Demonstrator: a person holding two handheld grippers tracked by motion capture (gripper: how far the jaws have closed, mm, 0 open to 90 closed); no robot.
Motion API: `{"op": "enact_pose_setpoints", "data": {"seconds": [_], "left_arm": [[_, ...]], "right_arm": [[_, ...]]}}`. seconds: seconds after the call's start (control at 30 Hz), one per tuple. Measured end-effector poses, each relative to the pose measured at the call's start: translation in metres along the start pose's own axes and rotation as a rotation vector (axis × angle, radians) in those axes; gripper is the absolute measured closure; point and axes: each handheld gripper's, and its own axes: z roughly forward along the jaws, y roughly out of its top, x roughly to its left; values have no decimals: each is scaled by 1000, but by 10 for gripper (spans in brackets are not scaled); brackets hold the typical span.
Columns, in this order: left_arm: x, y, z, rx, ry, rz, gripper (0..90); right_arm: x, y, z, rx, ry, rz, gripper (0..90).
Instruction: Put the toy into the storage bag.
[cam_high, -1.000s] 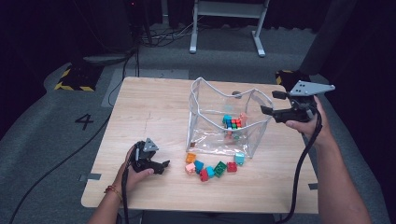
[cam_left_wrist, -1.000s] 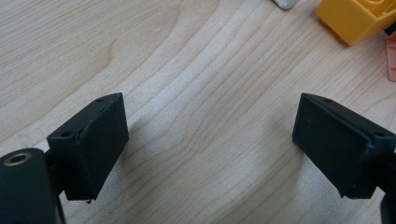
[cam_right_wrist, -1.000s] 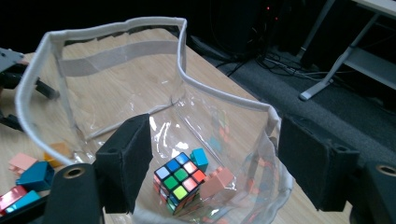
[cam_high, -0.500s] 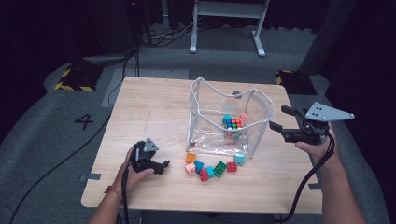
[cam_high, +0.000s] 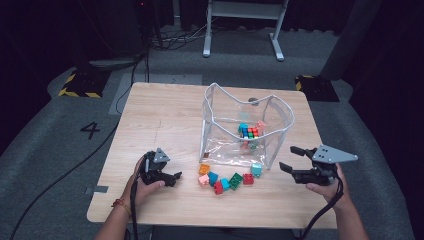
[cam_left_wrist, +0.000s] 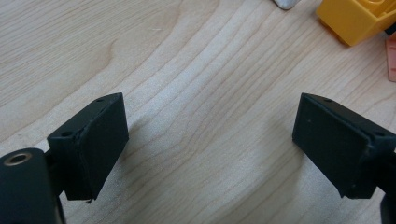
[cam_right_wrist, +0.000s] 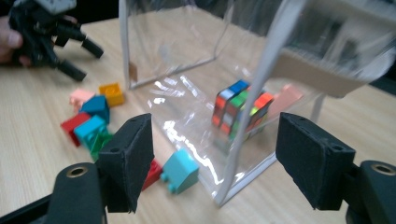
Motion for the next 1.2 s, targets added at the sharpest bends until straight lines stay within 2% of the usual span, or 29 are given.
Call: {"op": "enact_pose_setpoints", "data": {"seconds": [0.03, 0.07, 0.1, 0.13, 0.17, 0.2, 0.23, 0.4, 0.43, 0.47, 0.5, 0.6, 0.63, 0.67, 0.77, 0.9, 1.0, 1.1, 1.2], "left_arm": [[0, 0, 0, 0, 0, 0, 107], [0, 0, 0, -1, -1, 1, 107], [0, 0, 0, -1, -1, 1, 107], [0, 0, 0, -1, -1, 1, 107], [0, 0, 0, -1, 0, 1, 108], [0, 0, 0, -1, 0, 1, 107], [0, 0, 0, 0, 0, 0, 107], [0, 0, 0, 0, 0, 0, 107], [0, 0, 0, 0, 0, 0, 107], [0, 0, 0, 0, 0, 0, 107], [0, 0, 0, 0, 0, 1, 107], [0, 0, 0, 0, 0, 0, 107], [0, 0, 0, 0, 1, 2, 107], [0, 0, 0, 0, 0, 2, 107], [0, 0, 0, 1, 1, 2, 107], [0, 0, 0, 0, -2, 2, 107], [0, 0, 0, 0, 0, 2, 107], [0, 0, 0, 0, 0, 2, 107], [0, 0, 0, 0, -1, 1, 107]], "right_arm": [[0, 0, 0, 0, 0, 0, 283], [5, -6, 6, 36, 19, -4, 283], [5, -6, 6, 36, 19, -4, 283], [11, -11, 14, 61, 35, -20, 285], [14, -14, 18, 70, 54, -19, 284], [14, -14, 18, 70, 54, -19, 284], [22, -19, 29, 92, 85, -42, 285], [41, -25, 54, 121, 184, -71, 285], [45, -25, 59, 129, 202, -89, 284], [50, -25, 64, 146, 214, -84, 282], [52, -25, 70, 144, 237, -107, 280], [57, -26, 80, 165, 247, -114, 279], [59, -28, 89, 194, 257, -113, 280], [59, -29, 95, 203, 255, -132, 279], [62, -32, 106, 229, 260, -143, 279], [62, -34, 113, 243, 253, -143, 276], [59, -36, 117, 242, 239, -164, 272], [53, -41, 121, 276, 227, -131, 273], [53, -45, 122, 287, 238, -133, 289]]}}
